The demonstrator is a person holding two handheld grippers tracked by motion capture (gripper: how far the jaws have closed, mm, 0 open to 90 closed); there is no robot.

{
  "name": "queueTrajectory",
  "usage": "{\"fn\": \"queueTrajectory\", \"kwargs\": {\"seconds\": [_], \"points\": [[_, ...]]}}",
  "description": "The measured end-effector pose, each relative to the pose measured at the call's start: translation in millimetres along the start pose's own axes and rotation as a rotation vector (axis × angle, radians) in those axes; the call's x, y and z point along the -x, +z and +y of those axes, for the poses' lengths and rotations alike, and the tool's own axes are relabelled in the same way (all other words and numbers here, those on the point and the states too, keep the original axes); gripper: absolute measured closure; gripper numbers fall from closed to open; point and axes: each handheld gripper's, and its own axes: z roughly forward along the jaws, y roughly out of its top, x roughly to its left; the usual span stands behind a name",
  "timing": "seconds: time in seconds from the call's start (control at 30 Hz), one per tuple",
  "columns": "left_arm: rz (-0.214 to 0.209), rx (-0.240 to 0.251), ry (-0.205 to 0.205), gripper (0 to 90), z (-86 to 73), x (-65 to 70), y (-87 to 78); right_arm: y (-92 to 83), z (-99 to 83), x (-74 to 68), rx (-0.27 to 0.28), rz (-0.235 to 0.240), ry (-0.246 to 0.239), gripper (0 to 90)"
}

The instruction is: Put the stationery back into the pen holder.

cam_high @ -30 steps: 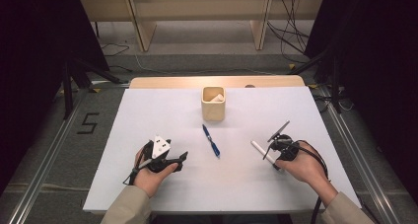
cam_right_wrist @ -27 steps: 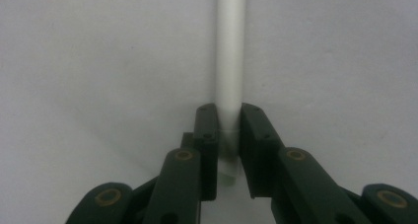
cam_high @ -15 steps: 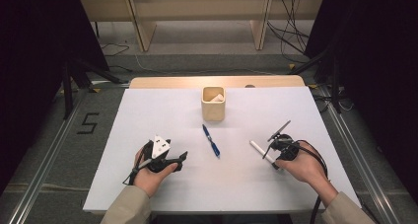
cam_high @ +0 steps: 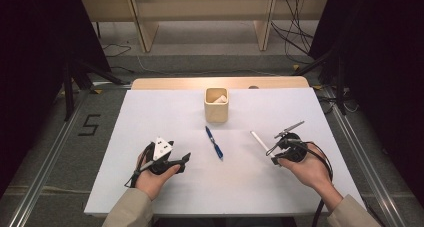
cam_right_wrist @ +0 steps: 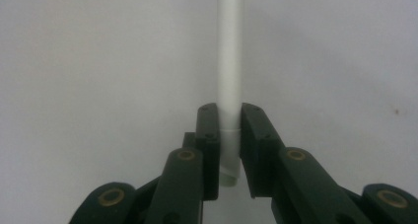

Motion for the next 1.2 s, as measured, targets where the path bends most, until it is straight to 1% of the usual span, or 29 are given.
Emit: {"fn": "queueTrajectory", "kwargs": {"seconds": [0.1,0.13,0.2,0.23,0.3,0.37,0.43,0.5,0.53,0.57,0.6,0.63,0.7,0.8,0.9,0.97,1.03,1.1,1.2], "points": [[-0.011,0.007,-0.004,26.7,1.6,1.3,0.5,0.7,-0.3,-5.5,0.054,0.006,-0.012,79.5],[-0.017,0.012,-0.013,27.1,2.1,2.1,0.9,1.8,-0.2,-7.9,0.088,0.012,-0.028,79.5],[-0.036,0.025,-0.029,28.0,4.0,4.4,1.8,3.6,0.0,-11.5,0.138,0.034,-0.050,79.5],[-0.047,0.030,-0.033,28.4,5.5,5.7,2.4,5.0,0.1,-13.7,0.160,0.044,-0.050,79.5],[-0.064,0.038,-0.028,29.8,8.4,8.4,3.2,7.3,0.6,-17.9,0.202,0.068,-0.068,79.5],[-0.080,0.053,-0.038,30.5,11.3,11.4,4.1,8.4,0.8,-20.4,0.240,0.071,-0.084,79.5],[-0.108,0.070,-0.064,31.1,14.2,14.1,5.0,8.6,0.7,-22.8,0.280,0.096,-0.087,79.5],[-0.139,0.085,-0.093,31.9,17.4,16.7,5.8,8.9,0.7,-25.9,0.308,0.112,-0.091,79.5],[-0.160,0.098,-0.121,32.3,19.3,18.2,6.4,9.4,0.9,-27.4,0.323,0.123,-0.094,79.5],[-0.182,0.107,-0.140,32.6,21.4,19.1,6.5,9.9,1.0,-29.4,0.336,0.131,-0.092,79.5],[-0.194,0.124,-0.158,33.7,23.9,21.2,7.1,10.4,1.1,-31.6,0.348,0.141,-0.099,79.5],[-0.202,0.133,-0.153,34.3,27.1,23.5,8.1,11.1,1.3,-34.4,0.358,0.150,-0.103,79.5],[-0.211,0.141,-0.144,35.9,31.5,27.8,10.1,13.2,2.3,-41.4,0.366,0.154,-0.127,79.5],[-0.248,0.147,-0.139,37.5,37.5,36.0,15.8,16.0,3.7,-50.0,0.371,0.165,-0.154,79.5],[-0.288,0.154,-0.156,39.4,42.3,44.0,22.8,17.7,4.8,-57.4,0.381,0.173,-0.176,79.5],[-0.314,0.161,-0.181,40.4,45.6,48.4,26.9,17.6,5.3,-59.8,0.387,0.176,-0.187,79.5],[-0.346,0.175,-0.218,42.0,49.1,53.0,30.8,17.2,5.2,-61.3,0.394,0.177,-0.185,79.5],[-0.366,0.180,-0.241,43.3,51.7,57.3,34.0,17.5,5.3,-62.7,0.393,0.184,-0.194,79.5],[-0.384,0.186,-0.262,45.7,53.4,61.4,38.5,18.0,5.2,-64.7,0.398,0.186,-0.205,79.5]]}}
